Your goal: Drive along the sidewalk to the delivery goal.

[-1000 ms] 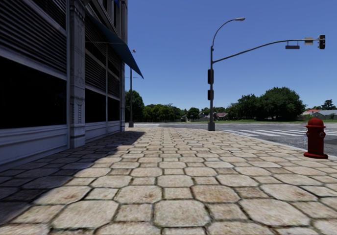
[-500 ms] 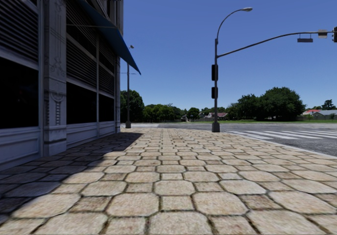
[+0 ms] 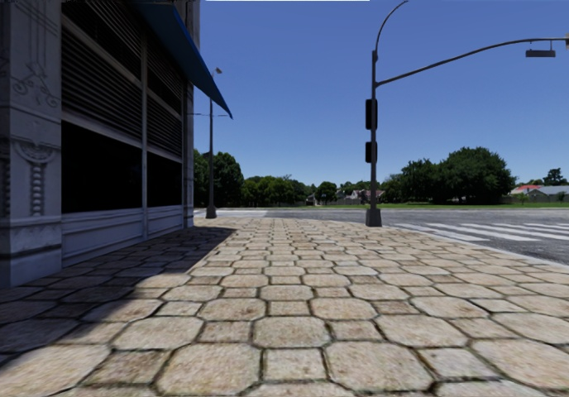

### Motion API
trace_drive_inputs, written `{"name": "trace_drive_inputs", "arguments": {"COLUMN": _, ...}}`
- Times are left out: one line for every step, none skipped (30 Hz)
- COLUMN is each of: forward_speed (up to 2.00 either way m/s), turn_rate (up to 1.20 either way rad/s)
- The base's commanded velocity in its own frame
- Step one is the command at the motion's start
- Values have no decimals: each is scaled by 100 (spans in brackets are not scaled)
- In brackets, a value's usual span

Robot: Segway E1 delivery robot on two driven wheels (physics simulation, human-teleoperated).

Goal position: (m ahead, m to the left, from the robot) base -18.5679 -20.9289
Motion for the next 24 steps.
{"name": "trace_drive_inputs", "arguments": {"forward_speed": 200, "turn_rate": -1}}
{"name": "trace_drive_inputs", "arguments": {"forward_speed": 200, "turn_rate": -3}}
{"name": "trace_drive_inputs", "arguments": {"forward_speed": 200, "turn_rate": -3}}
{"name": "trace_drive_inputs", "arguments": {"forward_speed": 200, "turn_rate": -4}}
{"name": "trace_drive_inputs", "arguments": {"forward_speed": 200, "turn_rate": -9}}
{"name": "trace_drive_inputs", "arguments": {"forward_speed": 200, "turn_rate": -16}}
{"name": "trace_drive_inputs", "arguments": {"forward_speed": 200, "turn_rate": -16}}
{"name": "trace_drive_inputs", "arguments": {"forward_speed": 200, "turn_rate": -19}}
{"name": "trace_drive_inputs", "arguments": {"forward_speed": 200, "turn_rate": -20}}
{"name": "trace_drive_inputs", "arguments": {"forward_speed": 200, "turn_rate": -20}}
{"name": "trace_drive_inputs", "arguments": {"forward_speed": 200, "turn_rate": -20}}
{"name": "trace_drive_inputs", "arguments": {"forward_speed": 200, "turn_rate": -20}}
{"name": "trace_drive_inputs", "arguments": {"forward_speed": 200, "turn_rate": -20}}
{"name": "trace_drive_inputs", "arguments": {"forward_speed": 200, "turn_rate": -20}}
{"name": "trace_drive_inputs", "arguments": {"forward_speed": 200, "turn_rate": -20}}
{"name": "trace_drive_inputs", "arguments": {"forward_speed": 200, "turn_rate": -20}}
{"name": "trace_drive_inputs", "arguments": {"forward_speed": 200, "turn_rate": -20}}
{"name": "trace_drive_inputs", "arguments": {"forward_speed": 200, "turn_rate": -20}}
{"name": "trace_drive_inputs", "arguments": {"forward_speed": 200, "turn_rate": -20}}
{"name": "trace_drive_inputs", "arguments": {"forward_speed": 200, "turn_rate": -20}}
{"name": "trace_drive_inputs", "arguments": {"forward_speed": 200, "turn_rate": -20}}
{"name": "trace_drive_inputs", "arguments": {"forward_speed": 200, "turn_rate": -20}}
{"name": "trace_drive_inputs", "arguments": {"forward_speed": 200, "turn_rate": -20}}
{"name": "trace_drive_inputs", "arguments": {"forward_speed": 200, "turn_rate": -20}}
